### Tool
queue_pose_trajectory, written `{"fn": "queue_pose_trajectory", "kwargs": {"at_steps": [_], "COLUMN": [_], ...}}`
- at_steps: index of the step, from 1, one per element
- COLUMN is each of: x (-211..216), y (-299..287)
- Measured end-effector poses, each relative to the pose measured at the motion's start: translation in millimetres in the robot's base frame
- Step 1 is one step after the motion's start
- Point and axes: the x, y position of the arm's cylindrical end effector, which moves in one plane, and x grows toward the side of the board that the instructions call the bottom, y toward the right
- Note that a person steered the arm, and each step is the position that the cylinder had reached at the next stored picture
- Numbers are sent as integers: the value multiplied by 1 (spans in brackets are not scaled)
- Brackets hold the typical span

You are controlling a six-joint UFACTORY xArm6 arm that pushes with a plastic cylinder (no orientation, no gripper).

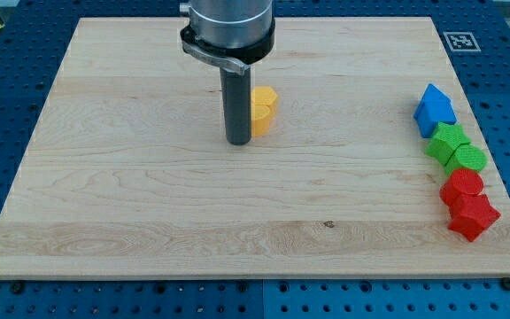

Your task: Push the yellow heart along with yellow hexagon slightly right and up

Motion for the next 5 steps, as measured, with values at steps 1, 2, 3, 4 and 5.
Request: {"fn": "queue_pose_trajectory", "kwargs": {"at_steps": [1,2,3,4,5], "x": [-17,-30,-38,-51,-67], "y": [0,9,28,33,38]}}
